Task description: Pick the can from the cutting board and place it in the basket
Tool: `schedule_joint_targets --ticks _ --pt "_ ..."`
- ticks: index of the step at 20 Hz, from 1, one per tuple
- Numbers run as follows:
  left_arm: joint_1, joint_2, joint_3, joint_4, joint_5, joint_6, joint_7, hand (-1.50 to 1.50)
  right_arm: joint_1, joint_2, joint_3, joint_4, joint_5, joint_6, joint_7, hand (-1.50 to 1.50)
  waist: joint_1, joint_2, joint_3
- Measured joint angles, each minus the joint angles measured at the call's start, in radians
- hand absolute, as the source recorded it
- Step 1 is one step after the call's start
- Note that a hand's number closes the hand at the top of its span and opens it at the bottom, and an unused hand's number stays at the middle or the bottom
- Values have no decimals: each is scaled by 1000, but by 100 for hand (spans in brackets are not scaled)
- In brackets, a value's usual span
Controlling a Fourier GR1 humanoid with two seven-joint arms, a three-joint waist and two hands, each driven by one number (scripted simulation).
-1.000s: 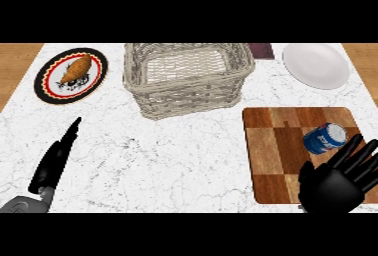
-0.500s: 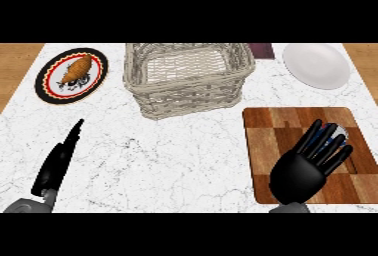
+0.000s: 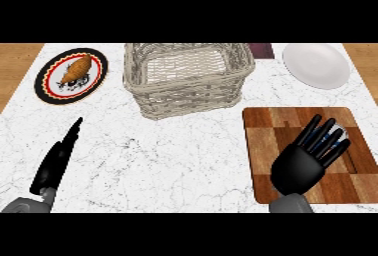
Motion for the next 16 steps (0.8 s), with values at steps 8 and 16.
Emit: schedule_joint_targets --ticks 8,16 --pt "-6 -12 12 -4 -20 0 16 0 -8 10 -60 44 -15 -38 -8 -150 -4 -4 -3" --pt "9 -12 32 -17 -25 -20 13 0 -25 10 -122 59 -28 -69 -10 -150 -4 -8 -6"
